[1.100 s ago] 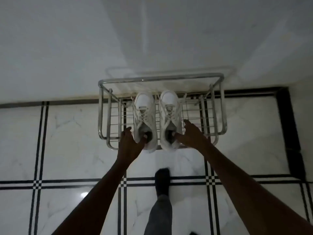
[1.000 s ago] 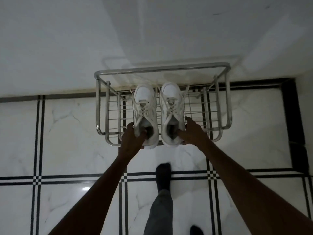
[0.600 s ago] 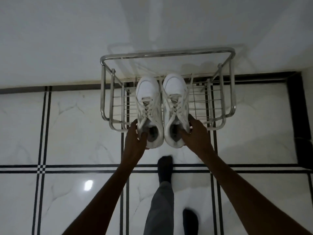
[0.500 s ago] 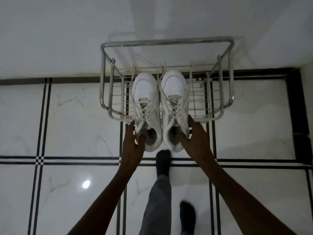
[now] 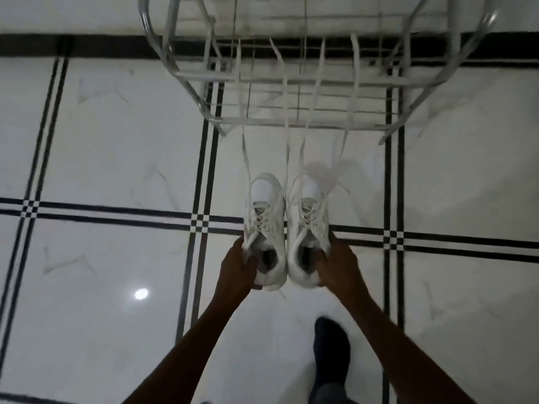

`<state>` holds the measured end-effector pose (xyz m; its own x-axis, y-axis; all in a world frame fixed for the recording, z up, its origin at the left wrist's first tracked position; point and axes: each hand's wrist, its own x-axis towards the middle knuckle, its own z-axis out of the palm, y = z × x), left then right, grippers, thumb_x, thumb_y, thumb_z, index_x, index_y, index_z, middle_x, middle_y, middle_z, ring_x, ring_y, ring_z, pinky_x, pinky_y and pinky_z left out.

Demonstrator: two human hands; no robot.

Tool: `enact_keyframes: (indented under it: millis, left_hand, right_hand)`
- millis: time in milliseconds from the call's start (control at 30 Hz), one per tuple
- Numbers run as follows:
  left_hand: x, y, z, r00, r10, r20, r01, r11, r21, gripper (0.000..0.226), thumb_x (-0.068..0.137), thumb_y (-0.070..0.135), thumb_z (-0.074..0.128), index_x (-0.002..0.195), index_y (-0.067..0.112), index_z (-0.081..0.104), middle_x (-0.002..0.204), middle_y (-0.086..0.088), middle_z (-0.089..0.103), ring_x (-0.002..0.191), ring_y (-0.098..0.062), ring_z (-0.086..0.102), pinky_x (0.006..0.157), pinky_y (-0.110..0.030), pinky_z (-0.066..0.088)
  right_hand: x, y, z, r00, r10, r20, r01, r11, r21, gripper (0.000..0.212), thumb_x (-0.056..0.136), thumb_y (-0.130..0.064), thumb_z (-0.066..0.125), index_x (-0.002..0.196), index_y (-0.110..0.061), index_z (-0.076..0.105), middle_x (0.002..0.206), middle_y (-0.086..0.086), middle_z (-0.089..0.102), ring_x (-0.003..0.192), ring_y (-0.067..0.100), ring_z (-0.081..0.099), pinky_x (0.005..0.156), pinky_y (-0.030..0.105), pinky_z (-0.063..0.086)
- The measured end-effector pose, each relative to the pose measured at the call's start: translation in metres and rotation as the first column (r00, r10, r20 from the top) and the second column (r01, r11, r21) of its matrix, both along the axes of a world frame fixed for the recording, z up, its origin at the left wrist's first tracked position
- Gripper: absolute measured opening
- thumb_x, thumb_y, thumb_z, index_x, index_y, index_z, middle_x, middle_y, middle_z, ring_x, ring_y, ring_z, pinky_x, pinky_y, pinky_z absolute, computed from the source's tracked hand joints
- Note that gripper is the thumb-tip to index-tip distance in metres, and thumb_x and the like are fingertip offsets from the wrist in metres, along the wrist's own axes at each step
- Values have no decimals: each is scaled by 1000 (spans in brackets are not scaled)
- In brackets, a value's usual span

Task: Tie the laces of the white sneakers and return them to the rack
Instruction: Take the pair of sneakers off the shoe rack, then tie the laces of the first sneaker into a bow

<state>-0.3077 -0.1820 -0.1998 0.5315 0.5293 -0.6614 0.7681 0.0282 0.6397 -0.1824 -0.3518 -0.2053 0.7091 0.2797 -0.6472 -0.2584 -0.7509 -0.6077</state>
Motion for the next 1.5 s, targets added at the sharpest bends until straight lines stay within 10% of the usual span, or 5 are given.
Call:
enact_keyframes:
  millis: [267,533,800,1033,1500]
  left_hand:
    - [-48,-15,-160,1000,-3,-31,5,998,63,46,101,8,47,148,8,43,131,-16,58,101,-31,66,51,-31,63]
    - [-70,-2,-158,998,-54,30,45,971,235,63,93,51,66,147,24,47,127,-3,66,113,-22,65,92,-43,58]
    - [-41,23,-172,943,-157,292,42,929,367,6,89,14,77,95,16,74,97,-1,71,90,-17,69,76,-29,59]
    - [-47,27,-191,917,-209,339,24,878,479,10,93,18,71,86,20,64,83,7,70,83,-10,68,74,-39,60]
    - [-58,23,-190,901,-172,398,-39,882,470,15,95,31,69,91,18,62,84,5,70,80,-12,68,71,-46,59]
  right_hand:
    - [-40,-12,-158,1000,2,31,1,996,-92,45,96,-23,52,138,-9,49,123,21,63,107,39,65,84,48,60]
    - [-82,4,-121,826,85,557,-93,996,-14,19,90,-15,68,107,-7,66,107,11,64,99,19,60,84,22,46]
    - [-74,74,-149,908,237,346,-275,959,65,21,93,-26,65,87,-8,74,81,5,71,74,16,63,72,28,50]
    - [-73,80,-168,950,-8,311,-16,997,73,12,87,-21,74,91,-10,73,95,3,75,90,17,69,75,25,51]
    - [-86,81,-154,958,134,255,-147,989,32,28,84,-29,74,88,-2,72,88,10,74,92,27,70,71,31,51]
